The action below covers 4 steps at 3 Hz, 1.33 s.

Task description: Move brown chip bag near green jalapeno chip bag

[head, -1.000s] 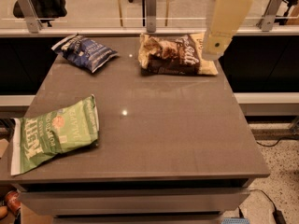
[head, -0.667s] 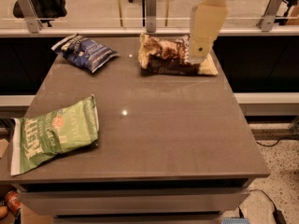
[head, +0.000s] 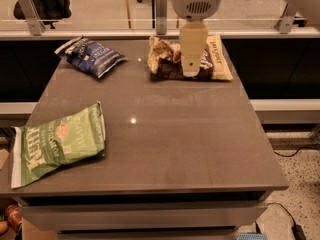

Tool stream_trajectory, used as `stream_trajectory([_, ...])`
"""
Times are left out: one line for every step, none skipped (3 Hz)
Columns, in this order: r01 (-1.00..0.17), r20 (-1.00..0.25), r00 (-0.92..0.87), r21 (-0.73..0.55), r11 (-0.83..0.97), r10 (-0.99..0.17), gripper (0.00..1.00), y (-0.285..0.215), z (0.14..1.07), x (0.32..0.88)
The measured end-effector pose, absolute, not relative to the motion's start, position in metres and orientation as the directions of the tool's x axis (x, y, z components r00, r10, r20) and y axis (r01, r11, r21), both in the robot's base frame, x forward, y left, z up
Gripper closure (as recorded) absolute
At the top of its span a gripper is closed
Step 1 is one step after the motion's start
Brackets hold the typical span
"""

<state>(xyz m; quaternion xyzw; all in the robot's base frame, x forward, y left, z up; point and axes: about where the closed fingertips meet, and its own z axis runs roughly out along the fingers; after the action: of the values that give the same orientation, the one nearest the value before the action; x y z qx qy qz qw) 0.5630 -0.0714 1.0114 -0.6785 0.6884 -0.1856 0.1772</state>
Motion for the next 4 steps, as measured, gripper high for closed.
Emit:
stream_trajectory([-0.881,0.054,-0.030,-0.474,0.001,-0.998,0.00,-0.064,0.990,0.586])
stream_trajectory([-0.897,0.094,-0.041,-0.442,-0.005,-0.995,0.00,-0.061,0.967,0.606])
stream_trajectory([-0.897,0.094,-0.040,-0.442,-0.005,-0.995,0.00,-0.061,0.967,0.606])
stream_trajectory([-0.897,0.074,-0.048,-0.442,0.010,-0.996,0.00,-0.065,0.959,0.610])
